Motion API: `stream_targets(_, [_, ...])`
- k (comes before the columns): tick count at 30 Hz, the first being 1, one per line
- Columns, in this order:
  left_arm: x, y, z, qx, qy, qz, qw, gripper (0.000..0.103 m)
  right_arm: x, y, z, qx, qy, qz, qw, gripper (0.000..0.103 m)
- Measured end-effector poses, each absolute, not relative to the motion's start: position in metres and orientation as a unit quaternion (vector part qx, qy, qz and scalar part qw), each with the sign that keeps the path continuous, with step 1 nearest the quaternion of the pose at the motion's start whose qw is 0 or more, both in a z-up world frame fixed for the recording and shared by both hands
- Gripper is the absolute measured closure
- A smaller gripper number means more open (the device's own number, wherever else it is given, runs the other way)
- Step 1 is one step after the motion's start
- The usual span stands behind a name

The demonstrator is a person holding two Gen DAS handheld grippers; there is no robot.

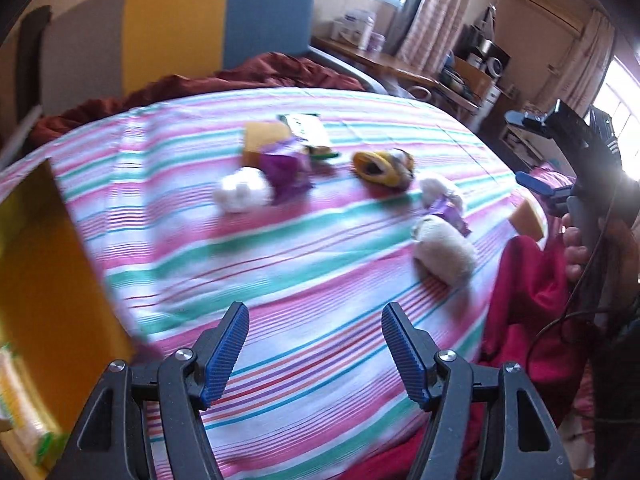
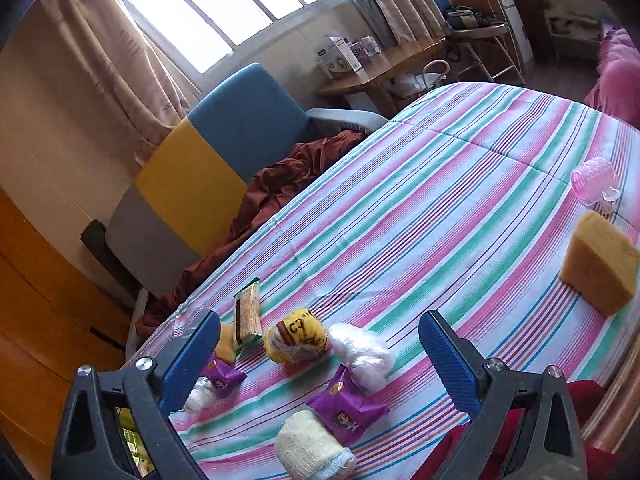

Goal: Organize objects
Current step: 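Move both tools back toward the remaining items on the cloth, then grasp the cream knit sock with the left gripper while the right grasps a purple candy packet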

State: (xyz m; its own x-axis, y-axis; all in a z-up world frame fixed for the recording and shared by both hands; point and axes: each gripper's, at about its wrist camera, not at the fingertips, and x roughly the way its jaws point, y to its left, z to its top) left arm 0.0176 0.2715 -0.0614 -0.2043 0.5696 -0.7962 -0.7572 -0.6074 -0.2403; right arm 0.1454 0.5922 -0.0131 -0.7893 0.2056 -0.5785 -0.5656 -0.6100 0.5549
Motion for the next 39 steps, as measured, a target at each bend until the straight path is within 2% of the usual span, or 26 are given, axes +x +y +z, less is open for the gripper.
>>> stream_targets(8, [0.029, 0.347, -0.067, -0.499, 0.084, 0.718, 0.478, 0.032, 0.151, 0.595, -0.018, -0.228, 0.391, 0.866, 0.212, 0.001])
stream_targets(13, [0.031, 0.385, -0.078, -0.525, 0.058, 0.701, 0.478, 0.019, 0.15, 0.596, -0.019, -0.226, 0.398, 0.866, 0.202, 0.001])
stream_targets(15, [0.032, 0.402, -0.086, -0.538, 0.055, 0.695, 0.474, 0.018, 0.151, 0.597, -0.02, -0.224, 0.401, 0.865, 0.201, 0.001])
stream_targets(19, [0.034, 0.424, -0.107, -0.545, 0.062, 0.699, 0.458, 0.019, 0.151, 0.598, -0.021, -0.224, 0.405, 0.864, 0.198, 0.001])
stream_targets(20, [0.037, 0.425, -0.106, -0.531, 0.069, 0.708, 0.461, 0.025, 0.151, 0.599, -0.021, -0.224, 0.406, 0.864, 0.197, 0.001])
stream_targets(21, [0.039, 0.424, -0.105, -0.528, 0.073, 0.703, 0.471, 0.038, 0.151, 0.599, -0.021, -0.224, 0.407, 0.863, 0.198, 0.001])
stream_targets(24, [0.04, 0.411, -0.105, -0.515, 0.073, 0.699, 0.491, 0.042, 0.151, 0.6, -0.021, -0.225, 0.41, 0.861, 0.2, 0.001])
stream_targets(31, [0.025, 0.355, -0.102, -0.501, 0.065, 0.718, 0.479, 0.042, 0.143, 0.601, -0.024, -0.255, 0.405, 0.853, 0.209, 0.001])
stream_targets(39, [0.007, 0.288, -0.101, -0.489, 0.04, 0.747, 0.449, 0.042, 0.108, 0.587, -0.039, -0.37, 0.355, 0.837, 0.189, 0.001])
